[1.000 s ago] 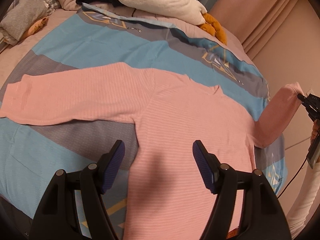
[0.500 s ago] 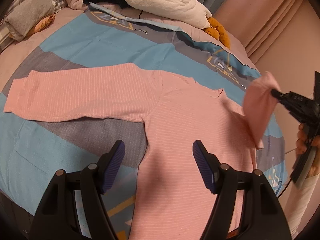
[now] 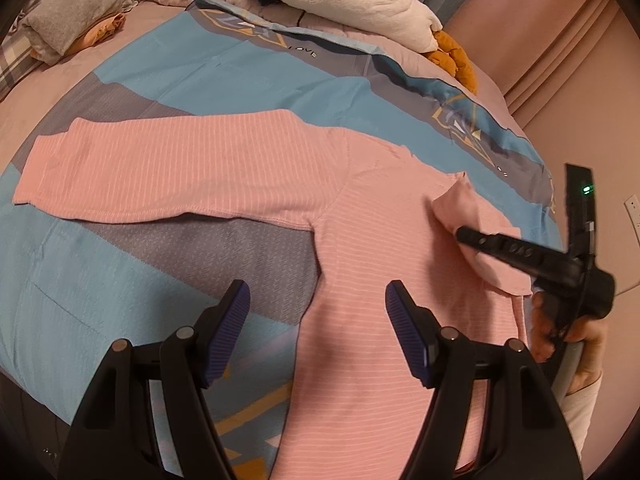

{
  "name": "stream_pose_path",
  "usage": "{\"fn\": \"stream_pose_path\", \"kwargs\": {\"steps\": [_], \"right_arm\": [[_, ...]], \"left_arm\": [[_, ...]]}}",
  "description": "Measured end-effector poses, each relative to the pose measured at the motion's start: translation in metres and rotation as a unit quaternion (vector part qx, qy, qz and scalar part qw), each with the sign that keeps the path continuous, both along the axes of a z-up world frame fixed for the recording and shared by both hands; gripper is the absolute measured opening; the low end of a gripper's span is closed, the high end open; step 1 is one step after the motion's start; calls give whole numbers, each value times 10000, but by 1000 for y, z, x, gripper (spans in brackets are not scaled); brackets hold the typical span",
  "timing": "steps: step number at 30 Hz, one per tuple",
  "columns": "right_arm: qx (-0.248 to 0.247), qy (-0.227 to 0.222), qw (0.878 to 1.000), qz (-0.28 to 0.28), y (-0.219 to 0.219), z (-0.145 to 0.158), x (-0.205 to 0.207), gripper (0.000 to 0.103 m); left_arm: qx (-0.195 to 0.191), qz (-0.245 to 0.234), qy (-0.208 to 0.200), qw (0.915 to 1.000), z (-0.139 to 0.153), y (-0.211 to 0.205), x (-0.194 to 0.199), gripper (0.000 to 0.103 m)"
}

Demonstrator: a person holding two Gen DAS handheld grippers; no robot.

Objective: Fold small clothes
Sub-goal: 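Lift the sleeve with the right gripper and lay it across the shirt body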

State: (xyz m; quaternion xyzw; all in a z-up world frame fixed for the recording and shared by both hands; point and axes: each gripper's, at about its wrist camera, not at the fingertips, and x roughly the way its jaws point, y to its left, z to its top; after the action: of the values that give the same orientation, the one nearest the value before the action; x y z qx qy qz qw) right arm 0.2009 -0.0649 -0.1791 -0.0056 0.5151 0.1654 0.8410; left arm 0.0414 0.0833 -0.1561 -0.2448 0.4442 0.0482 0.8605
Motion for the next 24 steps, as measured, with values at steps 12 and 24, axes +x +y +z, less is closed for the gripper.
{"fn": "stream_pose_path", "kwargs": {"steps": [12, 24], "right_arm": [[775, -62, 9965, 312, -20, 25, -17, 39], [539, -400, 9927, -1001, -112, 25, -41, 39]], "left_arm": [[-116, -106, -6, 9999, -1, -4, 6, 71], [-854, -941, -205, 9917, -8, -47, 67, 71]]}}
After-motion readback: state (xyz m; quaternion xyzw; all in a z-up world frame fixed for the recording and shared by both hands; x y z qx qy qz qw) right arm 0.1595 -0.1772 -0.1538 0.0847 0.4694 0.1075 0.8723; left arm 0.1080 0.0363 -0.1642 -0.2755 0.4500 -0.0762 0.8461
